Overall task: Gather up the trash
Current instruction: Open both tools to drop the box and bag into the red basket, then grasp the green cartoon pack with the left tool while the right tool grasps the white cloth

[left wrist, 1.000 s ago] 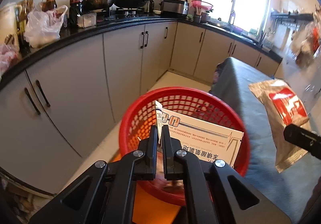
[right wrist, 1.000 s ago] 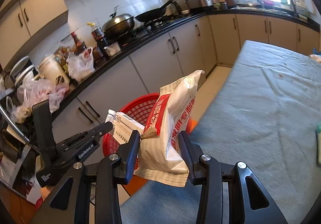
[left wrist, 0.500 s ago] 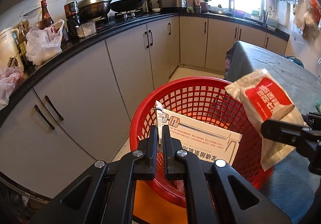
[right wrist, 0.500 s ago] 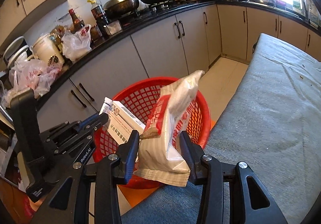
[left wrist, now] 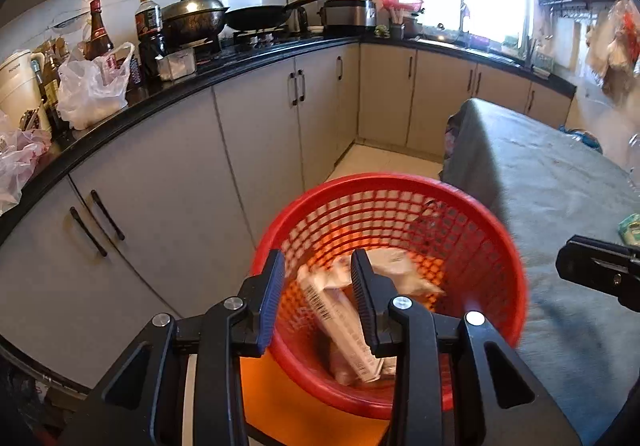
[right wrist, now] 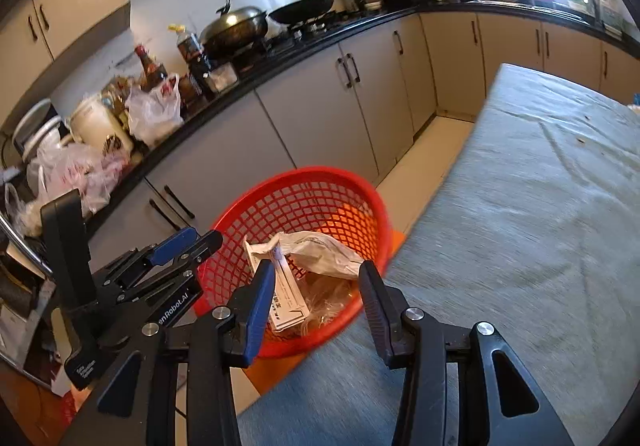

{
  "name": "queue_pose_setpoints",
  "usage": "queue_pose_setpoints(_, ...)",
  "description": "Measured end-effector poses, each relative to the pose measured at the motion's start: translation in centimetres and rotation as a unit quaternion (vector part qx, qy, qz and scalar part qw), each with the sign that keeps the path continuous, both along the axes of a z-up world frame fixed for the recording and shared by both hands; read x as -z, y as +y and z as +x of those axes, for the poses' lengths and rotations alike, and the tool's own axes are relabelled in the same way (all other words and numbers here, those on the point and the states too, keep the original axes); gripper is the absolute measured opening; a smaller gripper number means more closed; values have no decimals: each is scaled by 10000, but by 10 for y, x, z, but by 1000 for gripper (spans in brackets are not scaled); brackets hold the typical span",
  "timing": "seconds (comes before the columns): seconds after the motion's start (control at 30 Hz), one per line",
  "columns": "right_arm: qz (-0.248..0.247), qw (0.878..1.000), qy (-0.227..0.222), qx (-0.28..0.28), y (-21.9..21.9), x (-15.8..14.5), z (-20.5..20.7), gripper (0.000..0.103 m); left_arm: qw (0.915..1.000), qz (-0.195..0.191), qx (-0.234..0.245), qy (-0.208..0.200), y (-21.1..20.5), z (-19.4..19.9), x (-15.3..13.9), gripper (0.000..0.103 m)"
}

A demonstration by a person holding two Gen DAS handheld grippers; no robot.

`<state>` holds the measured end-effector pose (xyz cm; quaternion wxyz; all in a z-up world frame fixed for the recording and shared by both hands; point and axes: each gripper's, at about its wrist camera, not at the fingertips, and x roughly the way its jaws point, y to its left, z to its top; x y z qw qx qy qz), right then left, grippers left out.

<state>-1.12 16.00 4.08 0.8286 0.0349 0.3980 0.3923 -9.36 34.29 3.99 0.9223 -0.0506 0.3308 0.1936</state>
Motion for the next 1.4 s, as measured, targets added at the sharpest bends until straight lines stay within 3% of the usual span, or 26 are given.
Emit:
queue_pose_setpoints(0.27,247,9980,-25,573,-74,-10,-4,47,9977,-99,648,-139,-57,7,-15,37)
queue_pose_setpoints(0.53,540,9904,-165,1265,-164,-22,-6,47,9896,-140,1432,50,-134,21,-15,38)
queue_pose_setpoints(0.7,730,9776,-213,1963,-231,-30,-2,48,9818,-207,1874,209,-179,31,-13,38)
queue_pose_setpoints(0.97,705,9450,-43,3193,-323,-20,21,56,9676,-278,2468,452,-239,47,-12,42)
queue_pose_setpoints(1.13,887,9415,427,3225,-341,6,40,57,9594,-381,2735,570,-269,64,-18,44)
queue_pose_setpoints(1.27,972,9422,699,3129,-342,23,55,57,9547,-497,2873,593,-285,82,-26,53)
queue_pose_setpoints(1.4,1112,9448,995,2916,-339,37,64,53,9495,-799,2947,717,-301,107,-27,58)
